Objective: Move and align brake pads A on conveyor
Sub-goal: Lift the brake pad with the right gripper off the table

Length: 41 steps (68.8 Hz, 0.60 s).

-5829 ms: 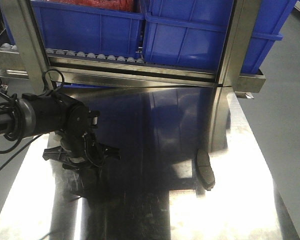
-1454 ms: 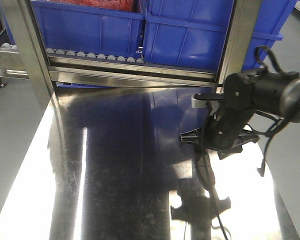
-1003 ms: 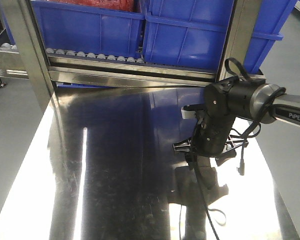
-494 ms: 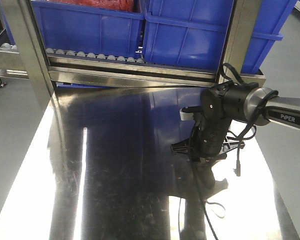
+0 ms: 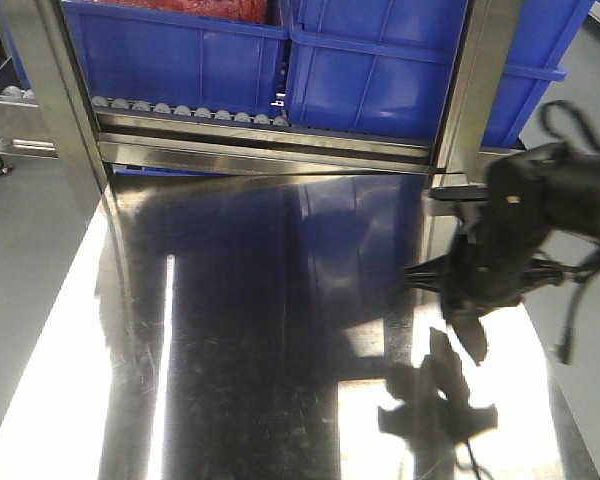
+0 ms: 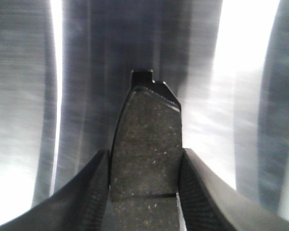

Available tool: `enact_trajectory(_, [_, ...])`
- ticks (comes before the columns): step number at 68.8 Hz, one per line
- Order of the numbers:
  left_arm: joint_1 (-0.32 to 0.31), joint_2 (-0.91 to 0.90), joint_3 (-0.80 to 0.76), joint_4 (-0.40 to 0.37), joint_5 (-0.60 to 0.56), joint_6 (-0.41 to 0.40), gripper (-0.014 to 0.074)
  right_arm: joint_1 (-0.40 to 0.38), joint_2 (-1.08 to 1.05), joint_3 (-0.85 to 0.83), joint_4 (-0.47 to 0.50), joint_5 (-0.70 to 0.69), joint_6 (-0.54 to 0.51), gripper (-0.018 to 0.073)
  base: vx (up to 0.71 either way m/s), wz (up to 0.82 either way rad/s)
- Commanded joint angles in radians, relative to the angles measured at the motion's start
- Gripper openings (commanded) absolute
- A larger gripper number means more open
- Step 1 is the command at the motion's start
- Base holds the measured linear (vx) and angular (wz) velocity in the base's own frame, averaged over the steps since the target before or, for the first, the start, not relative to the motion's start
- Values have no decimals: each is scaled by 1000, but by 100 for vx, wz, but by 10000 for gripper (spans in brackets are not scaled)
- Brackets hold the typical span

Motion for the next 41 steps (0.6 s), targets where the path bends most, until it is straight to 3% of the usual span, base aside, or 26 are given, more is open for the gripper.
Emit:
enact_trajectory(1, [-8, 12, -24, 8, -101, -3, -6, -65, -129, 40, -21, -36, -49, -2, 0, 0])
enact_trajectory(16, [-8, 12, -24, 8, -101, -3, -6, -183, -365, 174, 0, -95, -155, -2, 0, 0])
enact_trajectory(41, [-8, 12, -24, 8, -101, -3, -6, -182, -776, 376, 17, -220, -190, -2, 0, 0])
